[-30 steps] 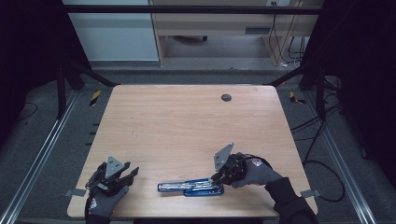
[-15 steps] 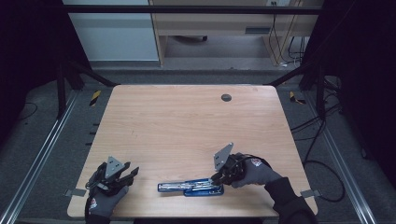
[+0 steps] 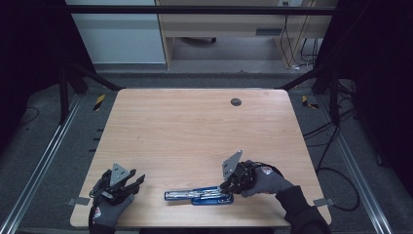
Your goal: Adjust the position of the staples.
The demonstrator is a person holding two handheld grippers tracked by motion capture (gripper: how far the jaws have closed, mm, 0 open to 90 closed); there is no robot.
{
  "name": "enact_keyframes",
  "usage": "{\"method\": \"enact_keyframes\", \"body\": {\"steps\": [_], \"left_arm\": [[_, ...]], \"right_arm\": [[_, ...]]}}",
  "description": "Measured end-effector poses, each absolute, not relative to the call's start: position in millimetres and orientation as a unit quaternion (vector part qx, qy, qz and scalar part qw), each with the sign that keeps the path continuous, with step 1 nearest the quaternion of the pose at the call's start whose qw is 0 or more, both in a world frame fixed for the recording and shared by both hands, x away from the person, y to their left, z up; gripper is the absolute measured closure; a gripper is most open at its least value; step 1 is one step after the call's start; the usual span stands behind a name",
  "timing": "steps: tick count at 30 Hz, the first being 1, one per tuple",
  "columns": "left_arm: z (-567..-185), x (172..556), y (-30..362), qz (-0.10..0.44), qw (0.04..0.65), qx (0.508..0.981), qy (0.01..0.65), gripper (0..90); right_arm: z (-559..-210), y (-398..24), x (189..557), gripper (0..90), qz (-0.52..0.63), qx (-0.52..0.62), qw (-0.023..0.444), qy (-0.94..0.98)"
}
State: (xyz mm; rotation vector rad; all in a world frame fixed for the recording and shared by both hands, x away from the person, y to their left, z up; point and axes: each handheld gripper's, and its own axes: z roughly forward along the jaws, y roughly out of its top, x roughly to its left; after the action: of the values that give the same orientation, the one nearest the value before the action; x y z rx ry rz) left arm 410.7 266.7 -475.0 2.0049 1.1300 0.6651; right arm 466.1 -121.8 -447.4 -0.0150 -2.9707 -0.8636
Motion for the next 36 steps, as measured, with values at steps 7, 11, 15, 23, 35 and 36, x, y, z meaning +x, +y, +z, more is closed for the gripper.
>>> {"method": "enact_keyframes", "body": {"steps": [7, 11, 15, 23, 35, 36], "left_arm": [[-475, 411, 267, 0.258, 0.364, 0.781, 0.437, 58.2], [-475, 411, 266, 0.258, 0.364, 0.781, 0.437, 58.2], [-475, 411, 266, 0.258, 0.364, 0.780, 0.438, 58.2], [-475, 411, 266, 0.258, 0.366, 0.780, 0.438, 58.2], [-474, 410, 266, 0.250, 0.372, 0.779, 0.438, 58.5], [-473, 410, 265, 0.248, 0.373, 0.780, 0.438, 58.5]], "right_arm": [[-445, -122, 466, 76.8, -0.283, -0.009, 0.023, -0.959], [-445, -122, 466, 76.5, -0.288, -0.010, 0.026, -0.957], [-444, -122, 467, 76.9, -0.287, -0.014, 0.024, -0.958], [-448, -118, 466, 77.6, -0.280, -0.012, 0.026, -0.959], [-436, -129, 460, 76.3, -0.330, -0.082, -0.030, -0.940], [-435, -131, 459, 76.2, -0.338, -0.090, -0.034, -0.936]]}}
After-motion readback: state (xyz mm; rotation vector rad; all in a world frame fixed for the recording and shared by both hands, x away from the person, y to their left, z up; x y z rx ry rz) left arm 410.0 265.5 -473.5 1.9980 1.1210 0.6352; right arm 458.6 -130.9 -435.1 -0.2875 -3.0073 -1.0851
